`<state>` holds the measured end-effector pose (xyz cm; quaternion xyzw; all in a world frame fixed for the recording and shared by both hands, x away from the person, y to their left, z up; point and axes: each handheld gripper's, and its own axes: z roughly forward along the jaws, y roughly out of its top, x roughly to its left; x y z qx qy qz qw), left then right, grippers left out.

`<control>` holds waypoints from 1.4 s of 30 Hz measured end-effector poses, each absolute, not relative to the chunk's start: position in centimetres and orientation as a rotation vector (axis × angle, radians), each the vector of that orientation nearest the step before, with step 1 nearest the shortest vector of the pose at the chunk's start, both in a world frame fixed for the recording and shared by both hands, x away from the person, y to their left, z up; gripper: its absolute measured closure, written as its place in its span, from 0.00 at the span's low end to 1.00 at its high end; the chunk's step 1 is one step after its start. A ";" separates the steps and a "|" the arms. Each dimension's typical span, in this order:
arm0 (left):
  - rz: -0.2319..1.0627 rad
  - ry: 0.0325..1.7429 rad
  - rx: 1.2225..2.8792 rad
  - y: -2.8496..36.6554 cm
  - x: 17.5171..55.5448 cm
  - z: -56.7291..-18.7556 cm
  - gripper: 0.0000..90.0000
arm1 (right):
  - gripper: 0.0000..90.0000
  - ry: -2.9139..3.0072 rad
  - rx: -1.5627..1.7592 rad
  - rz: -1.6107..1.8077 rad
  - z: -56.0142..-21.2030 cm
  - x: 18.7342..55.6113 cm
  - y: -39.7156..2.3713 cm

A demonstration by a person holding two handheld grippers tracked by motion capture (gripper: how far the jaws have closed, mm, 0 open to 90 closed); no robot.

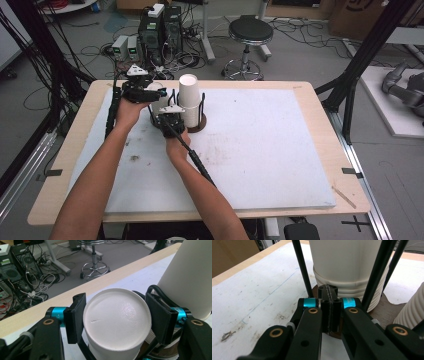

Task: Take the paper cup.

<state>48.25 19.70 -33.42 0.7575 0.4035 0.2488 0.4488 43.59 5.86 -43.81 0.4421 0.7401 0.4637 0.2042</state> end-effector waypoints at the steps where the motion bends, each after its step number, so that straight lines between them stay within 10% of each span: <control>1: 0.615 1.000 1.873 19.7 48.2 -33.4 0.40 | 1.00 2.063 1.232 1.293 -43.8 43.6 5.9; 42: 0.624 0.991 1.870 19.9 47.7 -32.8 0.40 | 1.00 2.043 1.305 1.344 -44.0 44.2 5.3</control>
